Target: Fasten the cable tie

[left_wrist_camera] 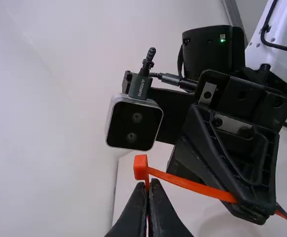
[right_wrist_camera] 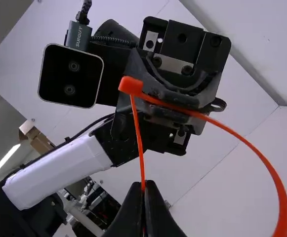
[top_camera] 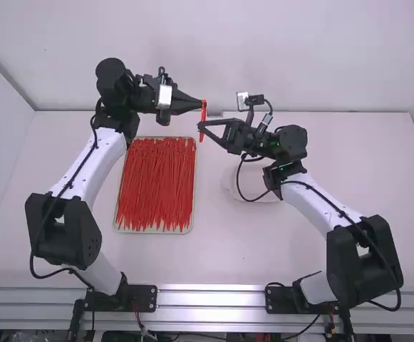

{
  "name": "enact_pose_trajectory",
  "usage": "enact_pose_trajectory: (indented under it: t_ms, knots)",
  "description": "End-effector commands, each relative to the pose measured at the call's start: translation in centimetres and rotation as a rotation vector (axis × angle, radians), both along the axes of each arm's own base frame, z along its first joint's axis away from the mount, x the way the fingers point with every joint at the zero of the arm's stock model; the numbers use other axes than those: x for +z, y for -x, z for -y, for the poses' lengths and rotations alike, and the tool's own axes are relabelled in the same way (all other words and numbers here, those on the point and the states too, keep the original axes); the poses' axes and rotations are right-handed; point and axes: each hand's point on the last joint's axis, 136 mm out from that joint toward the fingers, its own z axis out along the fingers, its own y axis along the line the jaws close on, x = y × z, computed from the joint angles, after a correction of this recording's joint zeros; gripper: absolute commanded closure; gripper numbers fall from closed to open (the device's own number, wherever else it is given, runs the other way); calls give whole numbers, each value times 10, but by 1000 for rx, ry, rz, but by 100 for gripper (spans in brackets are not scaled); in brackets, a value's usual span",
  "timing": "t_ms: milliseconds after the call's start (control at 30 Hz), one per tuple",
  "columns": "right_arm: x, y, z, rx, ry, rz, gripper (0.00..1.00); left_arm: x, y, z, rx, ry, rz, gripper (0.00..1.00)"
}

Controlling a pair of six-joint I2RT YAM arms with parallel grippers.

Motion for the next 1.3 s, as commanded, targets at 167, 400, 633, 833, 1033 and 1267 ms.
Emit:
enact_pose_trajectory:
  t_ms: [167, 400, 633, 833, 1033, 1267]
  knots:
    - [19, -4, 3, -24, -29, 36, 100, -3, 6, 0, -30, -7, -5, 98]
    - [29, 1, 6, -22, -58, 72, 100, -8, 5, 0, -29, -7, -5, 98]
    - [30, -6, 14, -50, -61, 79, 100, -9, 7, 0, -39, -8, 3, 98]
    - [30, -5, 13, -48, -63, 77, 100, -7, 12, 1, -62, -9, 37, 99]
    - [32, -8, 13, -67, -72, 77, 100, -7, 12, 2, -62, -9, 43, 99]
    - [35, -10, 15, -85, -83, 89, 100, -7, 15, 7, -76, -9, 34, 99]
